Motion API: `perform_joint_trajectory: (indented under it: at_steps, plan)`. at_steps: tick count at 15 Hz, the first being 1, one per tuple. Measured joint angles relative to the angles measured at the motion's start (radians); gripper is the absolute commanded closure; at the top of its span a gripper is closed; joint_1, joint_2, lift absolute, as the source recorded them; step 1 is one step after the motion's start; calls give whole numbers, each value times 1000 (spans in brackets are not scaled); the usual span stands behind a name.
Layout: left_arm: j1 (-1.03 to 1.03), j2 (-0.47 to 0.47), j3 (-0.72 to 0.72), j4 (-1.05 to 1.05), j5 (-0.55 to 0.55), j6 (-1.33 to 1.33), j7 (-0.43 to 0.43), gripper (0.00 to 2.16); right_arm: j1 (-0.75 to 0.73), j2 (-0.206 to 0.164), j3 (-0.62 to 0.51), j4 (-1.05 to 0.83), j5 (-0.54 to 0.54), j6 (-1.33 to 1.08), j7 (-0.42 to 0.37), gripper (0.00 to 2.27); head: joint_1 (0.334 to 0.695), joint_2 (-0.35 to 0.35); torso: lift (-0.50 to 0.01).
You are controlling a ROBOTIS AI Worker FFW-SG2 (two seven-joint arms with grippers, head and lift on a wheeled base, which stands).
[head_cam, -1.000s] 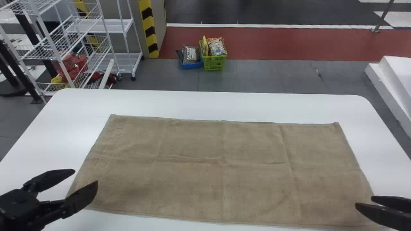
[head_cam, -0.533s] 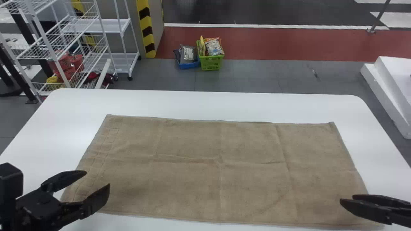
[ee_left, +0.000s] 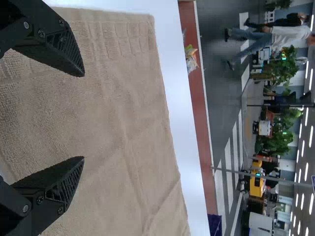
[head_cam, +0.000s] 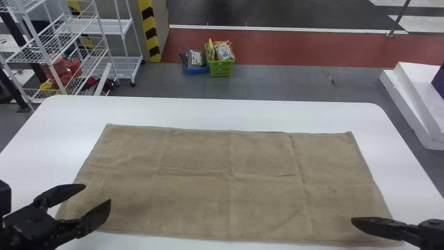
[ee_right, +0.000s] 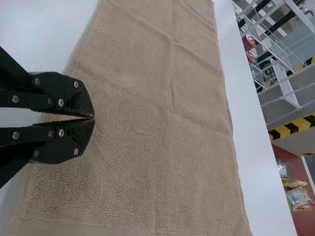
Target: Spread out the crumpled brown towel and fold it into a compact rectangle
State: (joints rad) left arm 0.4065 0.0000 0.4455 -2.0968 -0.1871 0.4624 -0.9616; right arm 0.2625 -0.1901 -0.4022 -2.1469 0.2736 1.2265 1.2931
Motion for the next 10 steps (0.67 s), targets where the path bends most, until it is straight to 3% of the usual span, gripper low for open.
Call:
perform_joint_trajectory:
  at_steps: [3, 10]
  plan:
    - [3, 0, 8, -6, 3, 0, -1, 265, 4, 16, 55, -4, -9, -2, -5, 1413, 695, 37, -127]
    - [6, 0, 25, -10, 16, -4, -7, 265, -51, 80, 256, 12, -1, -10, -104, 1413, 695, 193, -127]
